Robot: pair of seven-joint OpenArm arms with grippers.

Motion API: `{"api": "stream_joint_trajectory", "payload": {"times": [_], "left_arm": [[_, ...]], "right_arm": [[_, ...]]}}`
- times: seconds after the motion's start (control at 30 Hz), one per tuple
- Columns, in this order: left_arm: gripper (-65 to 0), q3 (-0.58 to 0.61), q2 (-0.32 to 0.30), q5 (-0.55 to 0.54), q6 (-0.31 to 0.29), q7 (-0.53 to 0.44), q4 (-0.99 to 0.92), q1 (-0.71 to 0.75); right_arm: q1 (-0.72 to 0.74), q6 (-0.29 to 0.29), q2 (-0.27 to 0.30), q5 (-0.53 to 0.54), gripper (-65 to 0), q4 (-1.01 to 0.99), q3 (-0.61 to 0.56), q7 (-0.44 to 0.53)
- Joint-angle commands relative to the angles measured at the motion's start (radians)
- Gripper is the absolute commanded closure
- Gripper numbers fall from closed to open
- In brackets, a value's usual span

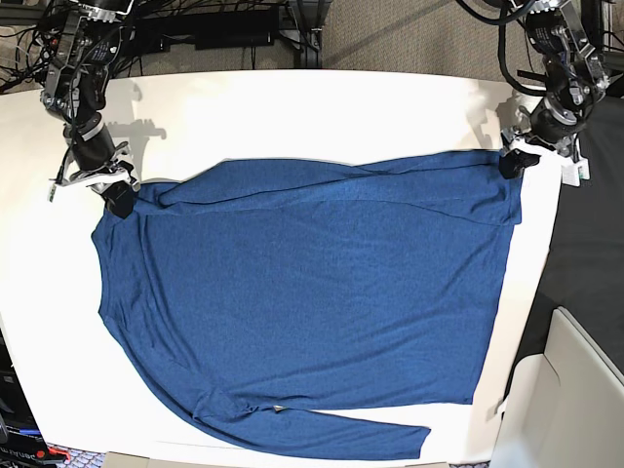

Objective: Fold the T-shirt properly
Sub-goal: 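Adjust the right gripper's grip on its shoulder corner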

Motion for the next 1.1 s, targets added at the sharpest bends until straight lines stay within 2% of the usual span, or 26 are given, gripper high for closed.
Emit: {"api": "stream_joint_trajectory", "payload": {"times": [0.0,0.37,0.43,0.57,0.7,0.77,1.07], "left_arm": [[-30.1,-0.001,-0.012,-0.018,-0.005,-0.013,-0.001,-0.010],[-29.8,-0.001,-0.011,-0.018,-0.007,-0.013,-0.077,-0.095],[-27.5,0.001,-0.011,-0.018,-0.009,-0.013,-0.077,-0.098],[-16.3,0.001,-0.011,-0.020,-0.010,-0.013,-0.077,-0.098],[-0.2,0.001,0.000,-0.020,-0.010,-0.013,-0.077,-0.096],[-0.4,0.001,0.000,-0.020,-0.010,-0.013,-0.077,-0.093],[0.0,0.001,0.000,-0.020,-0.010,-0.013,-0.071,-0.092]], "right_arm": [[0.007,0.014,0.008,0.013,-0.4,0.015,0.002,0.018],[-0.018,0.014,-0.002,0.013,-0.7,0.017,0.002,0.016],[-0.019,0.014,-0.004,0.013,-1.6,0.017,0.002,0.014],[-0.027,0.014,-0.005,0.013,-11.0,0.017,0.002,0.014],[-0.031,0.014,-0.012,0.013,-21.4,0.020,-0.027,0.013],[-0.031,0.014,-0.022,0.013,-24.4,0.018,-0.035,0.013],[0.033,0.012,-0.051,0.013,-24.5,-0.082,-0.047,0.013]]}}
